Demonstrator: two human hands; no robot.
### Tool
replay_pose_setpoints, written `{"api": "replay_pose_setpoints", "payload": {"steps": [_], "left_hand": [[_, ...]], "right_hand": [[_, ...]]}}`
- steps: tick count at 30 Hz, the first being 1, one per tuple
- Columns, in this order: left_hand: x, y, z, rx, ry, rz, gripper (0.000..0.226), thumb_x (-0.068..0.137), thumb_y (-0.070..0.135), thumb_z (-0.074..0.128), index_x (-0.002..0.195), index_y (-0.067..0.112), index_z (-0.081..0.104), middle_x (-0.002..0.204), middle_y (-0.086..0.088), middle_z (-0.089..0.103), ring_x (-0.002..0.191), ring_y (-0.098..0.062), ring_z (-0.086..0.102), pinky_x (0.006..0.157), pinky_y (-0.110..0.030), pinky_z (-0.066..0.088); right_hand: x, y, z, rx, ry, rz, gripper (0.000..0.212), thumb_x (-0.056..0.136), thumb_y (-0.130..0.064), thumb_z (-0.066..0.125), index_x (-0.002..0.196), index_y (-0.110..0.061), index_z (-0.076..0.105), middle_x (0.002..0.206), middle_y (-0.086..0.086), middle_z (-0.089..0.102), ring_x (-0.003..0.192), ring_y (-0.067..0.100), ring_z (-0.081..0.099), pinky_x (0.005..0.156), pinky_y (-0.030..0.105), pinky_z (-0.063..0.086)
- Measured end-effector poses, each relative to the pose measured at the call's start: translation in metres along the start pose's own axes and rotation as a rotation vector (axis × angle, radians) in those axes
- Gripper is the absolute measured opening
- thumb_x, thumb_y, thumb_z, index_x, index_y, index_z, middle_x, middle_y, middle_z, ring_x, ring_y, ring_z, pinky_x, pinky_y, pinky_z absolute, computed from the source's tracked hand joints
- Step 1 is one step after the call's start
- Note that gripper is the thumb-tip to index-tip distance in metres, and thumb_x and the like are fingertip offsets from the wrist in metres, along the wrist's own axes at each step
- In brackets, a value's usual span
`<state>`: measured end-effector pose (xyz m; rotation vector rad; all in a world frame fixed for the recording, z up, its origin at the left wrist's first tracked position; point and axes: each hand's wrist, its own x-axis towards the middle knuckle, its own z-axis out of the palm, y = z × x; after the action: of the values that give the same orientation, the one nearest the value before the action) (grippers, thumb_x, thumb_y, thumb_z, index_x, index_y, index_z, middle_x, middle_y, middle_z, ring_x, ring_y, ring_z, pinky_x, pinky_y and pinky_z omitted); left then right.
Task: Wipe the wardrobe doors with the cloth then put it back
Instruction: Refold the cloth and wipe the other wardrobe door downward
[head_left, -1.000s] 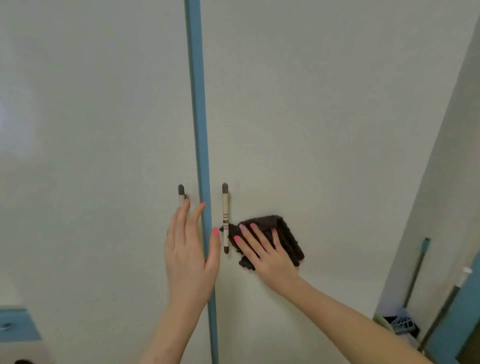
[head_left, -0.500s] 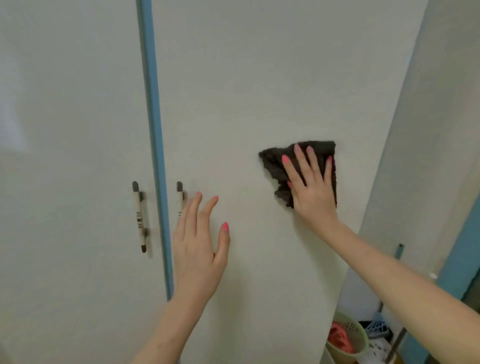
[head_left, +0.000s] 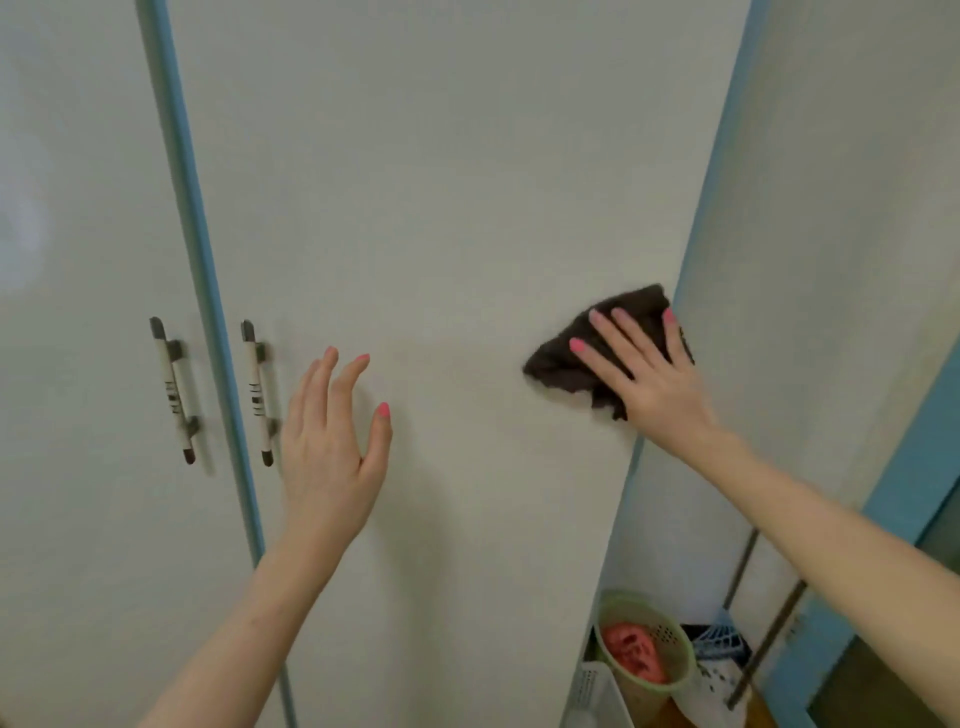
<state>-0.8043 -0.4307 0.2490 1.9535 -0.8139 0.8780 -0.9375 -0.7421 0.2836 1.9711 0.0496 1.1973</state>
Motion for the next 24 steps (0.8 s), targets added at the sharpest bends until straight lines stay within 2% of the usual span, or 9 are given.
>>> {"api": "replay_pose_setpoints", "payload": {"steps": [4,7,9,12,15,17,19,21,24], "left_hand": [[-0.001,0.007,0.007,0.017,0.026,-0.013,0.048,0.090,0.033,0.038,0.133,0.013,0.044,0.146,-0.013,0.038,0.135,-0.031,0.033,0.110,-0.026,0.015],[0.002,0.012,0.012,0.020,0.041,-0.007,0.047,0.091,0.033,0.038,0.133,0.013,0.045,0.145,-0.013,0.038,0.135,-0.032,0.033,0.109,-0.032,0.019],[0.005,0.014,0.017,0.006,0.045,0.006,0.047,0.091,0.033,0.038,0.134,0.014,0.044,0.147,-0.012,0.037,0.136,-0.030,0.031,0.110,-0.031,0.018],[0.009,0.011,0.024,-0.004,0.059,0.037,0.047,0.091,0.035,0.038,0.134,0.015,0.044,0.147,-0.012,0.036,0.136,-0.029,0.030,0.110,-0.026,0.015],[0.006,0.000,0.033,0.002,0.078,0.063,0.047,0.092,0.035,0.038,0.134,0.015,0.044,0.147,-0.011,0.037,0.136,-0.028,0.031,0.109,-0.024,0.015],[0.003,-0.007,0.035,-0.021,0.088,0.080,0.047,0.092,0.036,0.037,0.135,0.017,0.042,0.148,-0.009,0.035,0.137,-0.026,0.029,0.110,-0.022,0.013],[0.001,-0.014,0.037,-0.045,0.087,0.108,0.047,0.092,0.036,0.037,0.135,0.018,0.041,0.148,-0.008,0.033,0.138,-0.025,0.027,0.110,-0.023,0.012],[0.001,-0.019,0.038,-0.059,0.097,0.133,0.047,0.092,0.037,0.037,0.136,0.020,0.040,0.149,-0.007,0.032,0.138,-0.024,0.026,0.111,-0.023,0.012],[0.006,-0.022,0.040,-0.078,0.120,0.173,0.048,0.091,0.040,0.035,0.136,0.022,0.039,0.149,-0.005,0.032,0.139,-0.021,0.023,0.111,-0.022,0.010]], "right_hand": [[0.071,0.051,-0.009,0.137,0.107,0.288,0.055,0.095,-0.022,0.047,0.147,-0.015,0.033,0.152,0.020,0.030,0.142,0.035,0.024,0.113,0.062,0.012],[0.075,0.027,-0.004,0.218,0.146,0.398,0.057,0.095,-0.026,0.048,0.147,-0.011,0.031,0.153,0.019,0.028,0.143,0.036,0.021,0.114,0.058,0.006],[0.046,-0.010,0.009,0.212,0.136,0.341,0.057,0.096,-0.028,0.048,0.147,-0.012,0.029,0.153,0.016,0.030,0.143,0.035,0.021,0.115,0.057,0.008],[-0.024,-0.077,0.026,0.213,0.044,0.118,0.062,0.094,-0.028,0.053,0.149,-0.018,0.027,0.154,0.010,0.028,0.146,0.029,0.018,0.114,0.056,0.014],[-0.094,-0.132,0.041,0.163,-0.114,-0.103,0.072,0.090,-0.026,0.053,0.152,-0.020,0.018,0.160,0.010,0.013,0.148,0.026,0.008,0.115,0.053,0.008],[-0.106,-0.145,0.045,0.105,-0.165,-0.160,0.078,0.088,-0.028,0.057,0.153,-0.020,0.014,0.161,0.010,0.006,0.148,0.026,0.007,0.116,0.052,0.004],[-0.086,-0.136,0.041,0.115,-0.118,-0.170,0.072,0.090,-0.024,0.055,0.152,-0.021,0.019,0.159,0.010,0.017,0.146,0.026,0.015,0.117,0.053,0.006],[-0.045,-0.120,0.031,0.146,-0.008,-0.050,0.063,0.091,-0.018,0.052,0.149,-0.020,0.027,0.154,0.011,0.030,0.143,0.027,0.026,0.116,0.055,0.013],[0.032,-0.074,0.018,0.144,0.146,0.295,0.058,0.091,-0.015,0.051,0.147,-0.018,0.034,0.152,0.012,0.035,0.142,0.029,0.027,0.114,0.058,0.017]]}}
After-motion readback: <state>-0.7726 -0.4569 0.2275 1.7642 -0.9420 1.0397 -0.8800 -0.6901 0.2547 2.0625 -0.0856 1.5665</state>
